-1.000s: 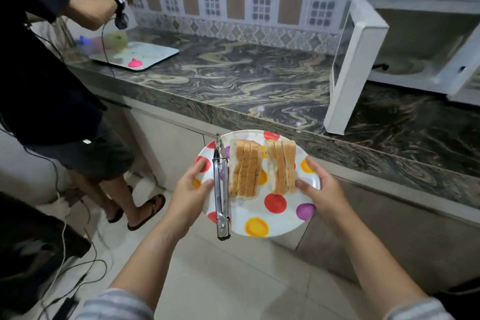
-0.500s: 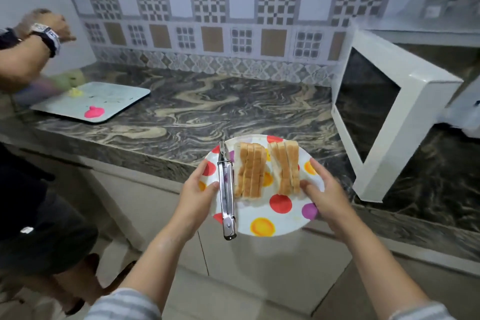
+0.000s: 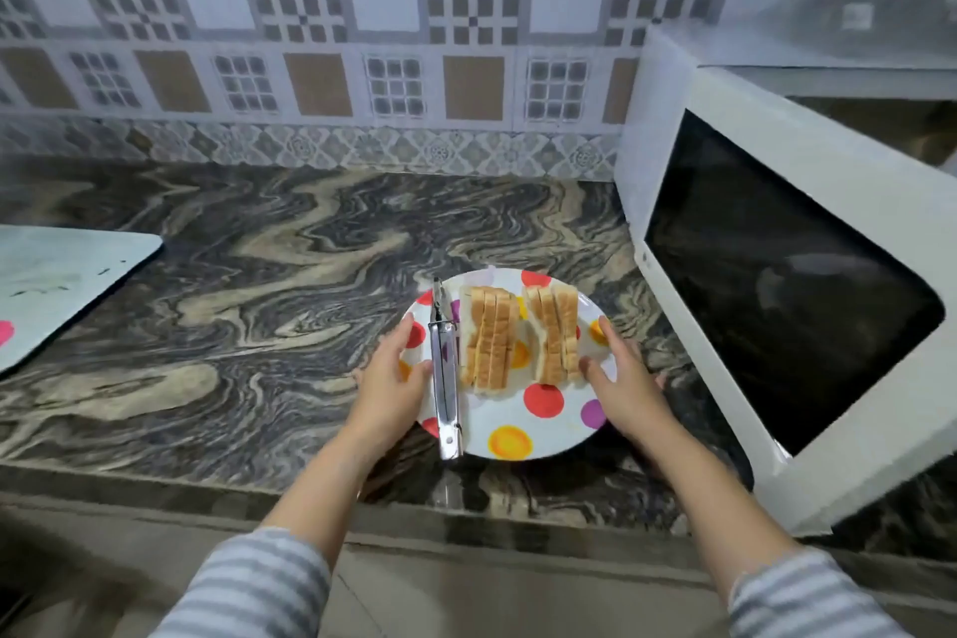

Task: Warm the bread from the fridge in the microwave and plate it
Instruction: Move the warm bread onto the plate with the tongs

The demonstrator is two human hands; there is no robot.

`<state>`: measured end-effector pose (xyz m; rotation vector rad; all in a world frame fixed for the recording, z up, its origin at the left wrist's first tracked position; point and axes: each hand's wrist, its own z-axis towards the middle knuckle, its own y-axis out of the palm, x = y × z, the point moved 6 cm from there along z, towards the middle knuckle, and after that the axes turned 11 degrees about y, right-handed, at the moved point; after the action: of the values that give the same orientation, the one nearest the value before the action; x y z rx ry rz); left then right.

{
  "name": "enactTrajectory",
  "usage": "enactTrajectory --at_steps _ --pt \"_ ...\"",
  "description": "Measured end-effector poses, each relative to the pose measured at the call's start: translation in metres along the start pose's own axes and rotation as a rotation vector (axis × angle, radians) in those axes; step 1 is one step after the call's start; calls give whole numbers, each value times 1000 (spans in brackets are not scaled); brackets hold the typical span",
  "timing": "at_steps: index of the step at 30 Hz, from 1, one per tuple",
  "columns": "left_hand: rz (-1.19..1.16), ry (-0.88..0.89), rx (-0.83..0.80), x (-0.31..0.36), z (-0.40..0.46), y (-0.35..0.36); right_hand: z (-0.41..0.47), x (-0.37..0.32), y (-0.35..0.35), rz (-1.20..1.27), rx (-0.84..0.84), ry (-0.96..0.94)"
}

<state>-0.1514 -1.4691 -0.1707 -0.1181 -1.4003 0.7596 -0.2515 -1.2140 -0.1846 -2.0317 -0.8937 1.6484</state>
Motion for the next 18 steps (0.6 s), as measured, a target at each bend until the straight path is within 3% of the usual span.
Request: enactTrajectory --at_steps 4,9,18 --pt "112 -5 -56 -18 30 9 15 -1 6 -227 56 21" --pt "374 126 -172 -22 44 17 29 2 8 -421 111 66" --pt "528 157 -231 -28 44 18 21 -1 12 -534 124 86"
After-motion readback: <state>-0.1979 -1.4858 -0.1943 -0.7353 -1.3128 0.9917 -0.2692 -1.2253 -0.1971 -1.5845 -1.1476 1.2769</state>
